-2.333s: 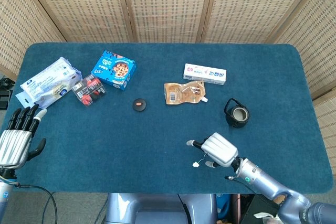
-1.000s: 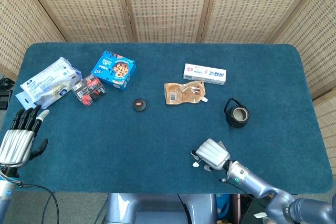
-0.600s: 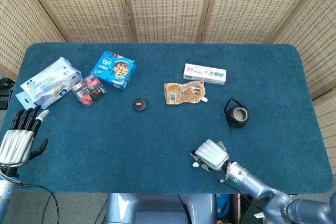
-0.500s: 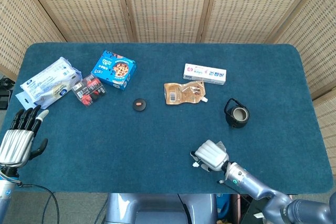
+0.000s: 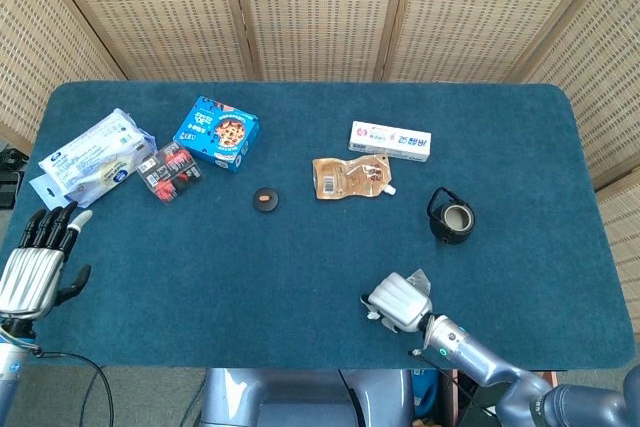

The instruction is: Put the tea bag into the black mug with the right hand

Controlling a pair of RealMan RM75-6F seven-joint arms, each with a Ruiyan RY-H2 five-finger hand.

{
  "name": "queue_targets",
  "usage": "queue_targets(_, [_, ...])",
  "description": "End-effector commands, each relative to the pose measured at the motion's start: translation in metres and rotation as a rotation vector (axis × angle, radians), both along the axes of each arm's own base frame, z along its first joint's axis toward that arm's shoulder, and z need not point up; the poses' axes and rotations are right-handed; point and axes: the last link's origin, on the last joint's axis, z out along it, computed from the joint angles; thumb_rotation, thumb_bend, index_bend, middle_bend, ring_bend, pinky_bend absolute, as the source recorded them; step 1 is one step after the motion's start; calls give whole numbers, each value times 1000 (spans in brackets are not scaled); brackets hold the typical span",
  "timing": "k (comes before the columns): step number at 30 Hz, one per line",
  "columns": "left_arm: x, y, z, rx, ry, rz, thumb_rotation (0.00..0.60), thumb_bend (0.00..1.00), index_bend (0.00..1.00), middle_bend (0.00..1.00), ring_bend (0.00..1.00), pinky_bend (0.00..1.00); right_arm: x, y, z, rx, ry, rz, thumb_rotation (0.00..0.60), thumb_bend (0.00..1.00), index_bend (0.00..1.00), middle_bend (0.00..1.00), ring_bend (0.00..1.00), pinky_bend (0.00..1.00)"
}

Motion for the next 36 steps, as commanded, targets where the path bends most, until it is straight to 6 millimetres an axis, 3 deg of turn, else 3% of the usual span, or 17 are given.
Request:
queue_targets(1, [-1,0,0,0,-1,1,600,410,72,0,0,0,0,1,-1,2,3,-1,600,448,546,911,870,940])
queue_targets(13, [-4,0,-1,-2,-5,8,600,410,72,0,0,0,3,0,-6,4,20,1,600,448,549,911,870,940])
queue_targets(36, [-9,-1,0,-5,-8,18,600,410,72,0,0,0,13,-1,-8,7,-11,-16,600,475,648,922,882,950])
